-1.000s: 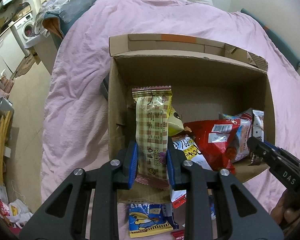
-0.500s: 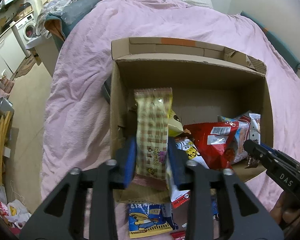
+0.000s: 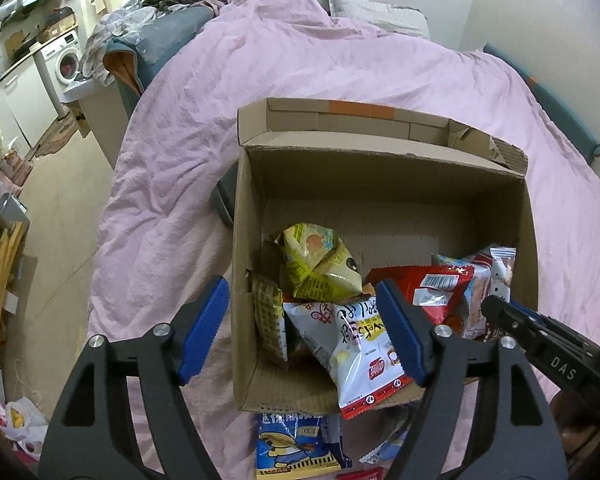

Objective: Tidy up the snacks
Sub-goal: 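Open both grippers to drop the bars into the box and withdraw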

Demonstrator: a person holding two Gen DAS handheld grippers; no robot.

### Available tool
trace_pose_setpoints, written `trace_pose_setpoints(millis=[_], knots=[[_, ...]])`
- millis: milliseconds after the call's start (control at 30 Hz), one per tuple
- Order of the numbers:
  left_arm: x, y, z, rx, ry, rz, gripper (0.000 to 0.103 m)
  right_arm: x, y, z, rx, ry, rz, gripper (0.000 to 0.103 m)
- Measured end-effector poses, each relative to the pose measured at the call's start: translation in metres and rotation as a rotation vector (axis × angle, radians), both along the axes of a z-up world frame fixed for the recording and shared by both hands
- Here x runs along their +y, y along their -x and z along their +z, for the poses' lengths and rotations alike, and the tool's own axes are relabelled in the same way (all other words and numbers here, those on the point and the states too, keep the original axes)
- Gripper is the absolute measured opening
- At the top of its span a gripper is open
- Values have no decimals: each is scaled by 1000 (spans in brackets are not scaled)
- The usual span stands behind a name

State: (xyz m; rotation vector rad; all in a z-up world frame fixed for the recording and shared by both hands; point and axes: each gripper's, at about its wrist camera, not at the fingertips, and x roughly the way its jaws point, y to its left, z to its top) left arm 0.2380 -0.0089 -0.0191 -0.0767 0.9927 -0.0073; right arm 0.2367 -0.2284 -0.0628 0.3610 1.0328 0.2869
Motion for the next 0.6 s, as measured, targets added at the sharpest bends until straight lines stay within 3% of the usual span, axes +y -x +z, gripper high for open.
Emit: trace_pose_setpoints(millis=[233,267,300,367,600], knots=[[1,2,4,-26,-4,7,74,-9,3,6,-20,-18,-23,25],[1,3,5,-34,-16,13,74,-9,4,6,-23,-20,-27,32],[0,4,7,-44,-25,16,74,-10,4,7,-27,-22,-31,52],[0,5,9,-57,-27,16,74,-13,6,10,-41,-34,-44,76],[3,6,15,-67,-21,32,74,-17,6,17,-58,-63,-54,77]])
